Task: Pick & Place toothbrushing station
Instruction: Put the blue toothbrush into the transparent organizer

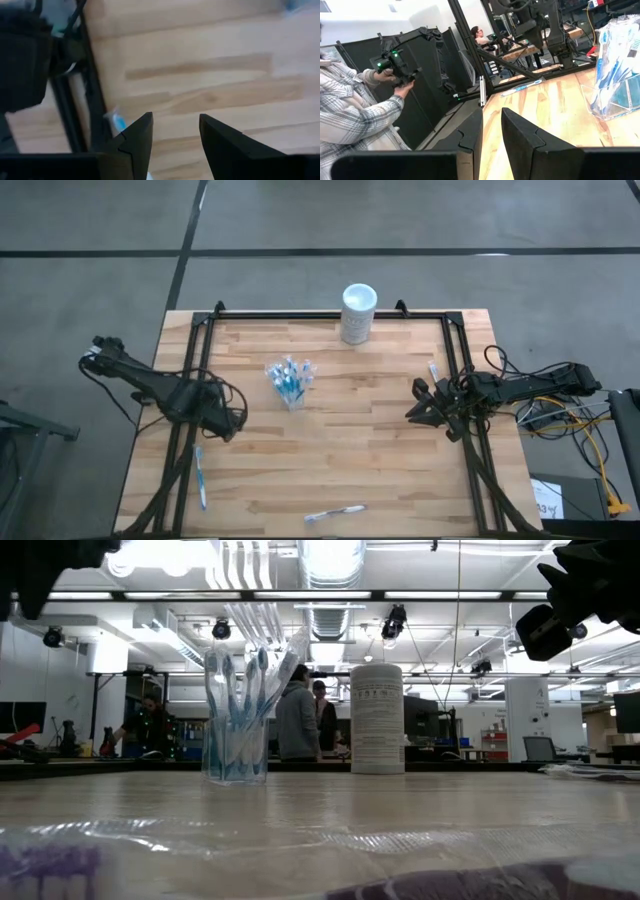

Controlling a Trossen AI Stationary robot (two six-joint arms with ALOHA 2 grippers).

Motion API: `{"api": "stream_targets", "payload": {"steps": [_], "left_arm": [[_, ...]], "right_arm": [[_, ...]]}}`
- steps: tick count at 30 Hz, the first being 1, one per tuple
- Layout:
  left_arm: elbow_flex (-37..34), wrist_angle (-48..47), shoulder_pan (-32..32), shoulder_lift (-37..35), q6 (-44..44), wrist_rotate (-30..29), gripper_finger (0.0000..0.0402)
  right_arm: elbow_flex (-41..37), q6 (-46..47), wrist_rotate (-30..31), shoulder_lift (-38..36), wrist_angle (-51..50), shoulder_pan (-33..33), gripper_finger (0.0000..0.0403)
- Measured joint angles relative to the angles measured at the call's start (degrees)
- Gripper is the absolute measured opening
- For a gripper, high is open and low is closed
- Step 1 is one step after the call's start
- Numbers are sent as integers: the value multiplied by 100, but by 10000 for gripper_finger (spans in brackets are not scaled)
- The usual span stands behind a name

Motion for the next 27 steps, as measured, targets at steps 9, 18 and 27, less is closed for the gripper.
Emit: {"api": "stream_targets", "payload": {"steps": [9, 18, 27], "left_arm": [[-578, 145, -598, 0, -981, 904, 165], [-1388, 977, -987, 0, -1860, 1499, 165], [-2297, 1974, -1102, 0, -2448, 2223, 165]], "right_arm": [[-1, 1, 0, -1, 0, -2, 68], [0, 0, 0, 0, 0, -1, 68], [1, -1, 2, 0, 0, 0, 68]]}}
